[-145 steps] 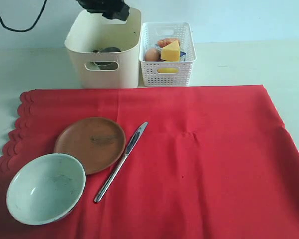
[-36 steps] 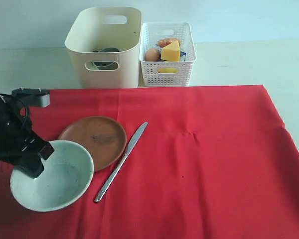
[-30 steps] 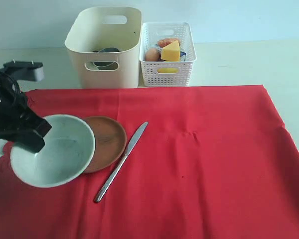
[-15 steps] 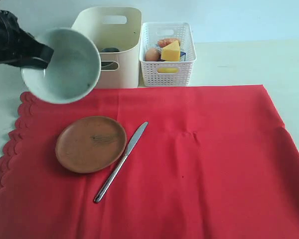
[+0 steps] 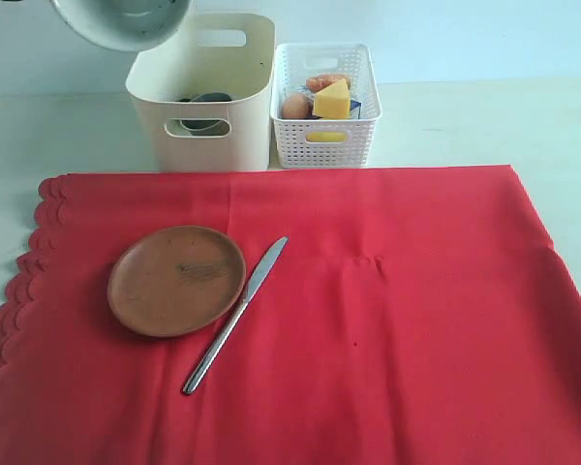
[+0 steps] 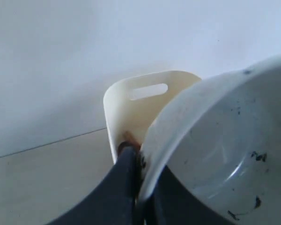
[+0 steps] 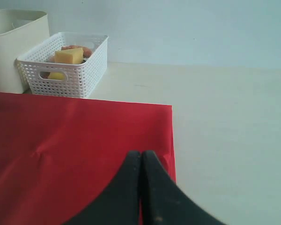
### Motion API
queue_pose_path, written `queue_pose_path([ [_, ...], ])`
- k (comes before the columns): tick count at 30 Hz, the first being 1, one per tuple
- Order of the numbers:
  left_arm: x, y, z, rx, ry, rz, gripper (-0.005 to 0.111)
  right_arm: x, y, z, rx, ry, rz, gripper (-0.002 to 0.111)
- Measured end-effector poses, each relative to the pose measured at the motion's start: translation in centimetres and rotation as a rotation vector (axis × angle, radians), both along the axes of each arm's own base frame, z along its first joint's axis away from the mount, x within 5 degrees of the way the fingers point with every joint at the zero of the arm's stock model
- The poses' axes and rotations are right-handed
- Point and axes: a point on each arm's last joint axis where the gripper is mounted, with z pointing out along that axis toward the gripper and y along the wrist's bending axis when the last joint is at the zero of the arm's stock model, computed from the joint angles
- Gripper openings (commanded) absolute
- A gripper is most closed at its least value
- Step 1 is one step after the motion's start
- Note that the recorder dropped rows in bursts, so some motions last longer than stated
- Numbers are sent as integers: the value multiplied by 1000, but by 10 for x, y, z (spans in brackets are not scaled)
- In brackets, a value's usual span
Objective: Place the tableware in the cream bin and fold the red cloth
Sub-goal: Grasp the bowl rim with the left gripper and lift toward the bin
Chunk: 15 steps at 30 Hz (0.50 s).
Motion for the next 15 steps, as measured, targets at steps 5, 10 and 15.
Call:
queue_pose_path([
  [5, 38, -14, -11, 9, 78, -36, 0, 0, 0, 0, 0, 0, 0, 0],
  [10, 71, -27, -33, 20, 198, -84, 0, 0, 0, 0, 0, 0, 0, 0],
  [15, 100, -38, -61, -13, 311, -113, 0, 0, 0, 0, 0, 0, 0, 0],
])
